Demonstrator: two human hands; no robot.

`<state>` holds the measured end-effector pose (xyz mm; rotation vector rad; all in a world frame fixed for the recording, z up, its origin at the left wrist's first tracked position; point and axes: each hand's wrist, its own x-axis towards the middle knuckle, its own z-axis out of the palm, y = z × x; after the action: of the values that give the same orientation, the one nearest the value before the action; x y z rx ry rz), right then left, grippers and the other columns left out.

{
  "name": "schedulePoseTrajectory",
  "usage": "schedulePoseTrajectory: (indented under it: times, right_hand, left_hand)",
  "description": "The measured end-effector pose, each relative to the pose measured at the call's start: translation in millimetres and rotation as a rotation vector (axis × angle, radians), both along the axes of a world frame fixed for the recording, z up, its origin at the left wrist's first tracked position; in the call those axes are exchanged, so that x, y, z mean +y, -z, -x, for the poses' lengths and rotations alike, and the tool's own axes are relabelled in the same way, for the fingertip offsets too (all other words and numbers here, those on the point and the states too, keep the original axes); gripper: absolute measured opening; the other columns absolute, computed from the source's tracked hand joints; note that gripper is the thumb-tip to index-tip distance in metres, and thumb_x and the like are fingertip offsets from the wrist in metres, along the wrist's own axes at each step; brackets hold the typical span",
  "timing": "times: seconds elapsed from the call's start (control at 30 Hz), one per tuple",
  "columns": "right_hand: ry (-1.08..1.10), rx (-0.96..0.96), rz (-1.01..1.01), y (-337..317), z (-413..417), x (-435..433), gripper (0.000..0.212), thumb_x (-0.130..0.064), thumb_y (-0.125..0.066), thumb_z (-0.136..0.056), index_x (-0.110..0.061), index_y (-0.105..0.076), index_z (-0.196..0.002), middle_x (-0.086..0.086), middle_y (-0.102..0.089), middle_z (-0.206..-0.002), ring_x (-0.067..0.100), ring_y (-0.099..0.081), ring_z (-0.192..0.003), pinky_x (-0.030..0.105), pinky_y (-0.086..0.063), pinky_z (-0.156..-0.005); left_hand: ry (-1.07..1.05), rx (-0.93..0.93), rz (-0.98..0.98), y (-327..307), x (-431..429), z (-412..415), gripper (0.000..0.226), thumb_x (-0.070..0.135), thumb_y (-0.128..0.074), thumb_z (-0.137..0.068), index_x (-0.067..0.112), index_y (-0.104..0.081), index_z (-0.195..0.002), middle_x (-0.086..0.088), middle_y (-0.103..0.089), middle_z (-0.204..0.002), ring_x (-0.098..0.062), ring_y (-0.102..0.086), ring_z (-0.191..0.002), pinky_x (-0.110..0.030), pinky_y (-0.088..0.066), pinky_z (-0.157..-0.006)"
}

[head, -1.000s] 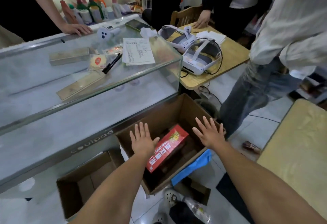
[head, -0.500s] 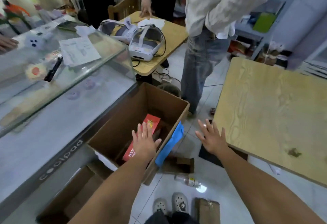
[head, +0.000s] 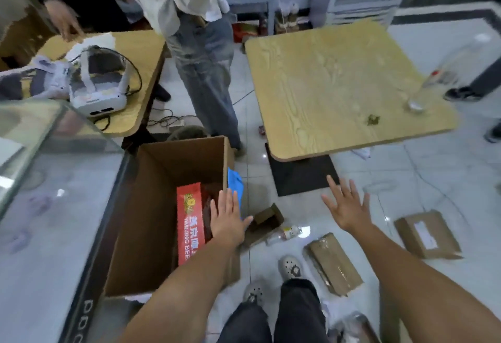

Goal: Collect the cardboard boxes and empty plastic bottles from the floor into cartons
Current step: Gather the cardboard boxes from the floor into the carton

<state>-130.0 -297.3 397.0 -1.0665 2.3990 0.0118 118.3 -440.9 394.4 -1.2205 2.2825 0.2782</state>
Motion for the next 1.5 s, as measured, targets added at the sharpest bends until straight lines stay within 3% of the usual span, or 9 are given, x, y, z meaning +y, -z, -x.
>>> schedulePoseTrajectory:
  times: [0.33,0.5,0.7,0.8,0.9,1.1,1.27,1.4,1.5]
  right_hand:
    - [0.405,-0.041,-0.096,72,6,154,0.059,-0.058,-0.013,-0.095,-0.041,0.007,-0.149,-0.007,0.012,-0.160,0.016,0.012,-0.147,0.048,0.009,-0.116]
    - [0.469,-0.015,-0.133,195,27,175,0.059,-0.056,-0.012,-0.097,-0.039,0.012,-0.148,-0.005,0.012,-0.160,0.019,0.009,-0.148,0.049,0.003,-0.116]
    - [0.587,-0.041,-0.129,412,34,198,0.060,-0.055,-0.010,-0.097,-0.038,0.015,-0.148,-0.004,0.014,-0.159,0.021,0.009,-0.148,0.051,0.003,-0.116]
    - [0.660,-0.092,-0.129,507,30,219,0.060,-0.055,-0.012,-0.097,-0.039,0.014,-0.148,-0.005,0.015,-0.159,0.020,0.012,-0.147,0.051,0.004,-0.117]
    - [0.712,-0.133,-0.076,571,29,228,0.061,-0.054,-0.018,-0.098,-0.038,0.012,-0.149,-0.005,0.016,-0.159,0.020,0.013,-0.147,0.052,0.004,-0.117]
    - [0.770,-0.061,0.064,621,32,218,0.077,-0.074,-0.012,-0.084,-0.038,0.014,-0.148,0.001,0.008,-0.160,0.025,0.014,-0.147,0.046,-0.005,-0.120]
    - [1.250,-0.114,0.256,607,29,206,0.112,-0.060,-0.064,-0.077,-0.021,0.011,-0.151,0.008,0.013,-0.159,0.026,0.005,-0.147,0.044,-0.015,-0.118]
    - [1.638,-0.367,0.364,617,37,198,0.117,-0.049,-0.079,-0.068,-0.008,-0.002,-0.147,0.024,-0.030,-0.145,0.043,-0.038,-0.129,0.049,-0.036,-0.104]
    - [1.678,-0.446,0.285,618,48,202,0.107,-0.047,-0.081,-0.066,0.003,-0.021,-0.139,0.024,-0.046,-0.135,0.042,-0.047,-0.121,0.046,-0.043,-0.097]
  left_hand:
    - [0.223,-0.040,-0.075,82,54,52,0.077,0.055,-0.018,-0.099,0.009,0.020,-0.149,-0.006,0.025,-0.157,-0.026,0.023,-0.145,-0.045,0.012,-0.116]
    - [0.251,-0.043,-0.049,202,53,94,0.078,0.057,-0.016,-0.098,0.010,0.021,-0.149,-0.005,0.026,-0.157,-0.025,0.022,-0.145,-0.043,0.012,-0.117]
    - [0.284,-0.083,-0.010,414,41,135,0.080,0.059,-0.017,-0.097,0.009,0.018,-0.149,-0.007,0.022,-0.158,-0.025,0.019,-0.146,-0.043,0.010,-0.117]
    - [0.265,-0.107,0.037,505,33,146,0.079,0.053,-0.031,-0.098,0.005,-0.001,-0.153,-0.012,-0.002,-0.161,-0.028,-0.005,-0.148,-0.039,-0.005,-0.119]
    - [0.180,-0.056,0.006,562,26,160,0.042,0.024,-0.041,-0.096,0.010,-0.042,-0.135,-0.010,-0.046,-0.138,-0.024,-0.048,-0.125,-0.032,-0.039,-0.101]
    - [0.058,0.062,-0.075,586,20,180,0.025,0.014,-0.046,-0.091,0.012,-0.065,-0.108,-0.007,-0.066,-0.112,-0.024,-0.063,-0.103,-0.032,-0.053,-0.082]
    - [0.185,0.171,0.033,566,24,211,0.026,0.005,-0.041,-0.092,0.009,-0.062,-0.107,-0.009,-0.065,-0.111,-0.028,-0.062,-0.103,-0.035,-0.050,-0.080]
    - [0.322,0.287,-0.031,560,46,241,0.022,0.010,-0.046,-0.090,0.013,-0.062,-0.104,-0.009,-0.066,-0.109,-0.029,-0.063,-0.102,-0.035,-0.049,-0.080]
    - [0.418,0.287,-0.051,557,71,253,0.020,0.010,-0.046,-0.093,0.011,-0.060,-0.107,-0.010,-0.065,-0.112,-0.029,-0.062,-0.104,-0.035,-0.048,-0.082]
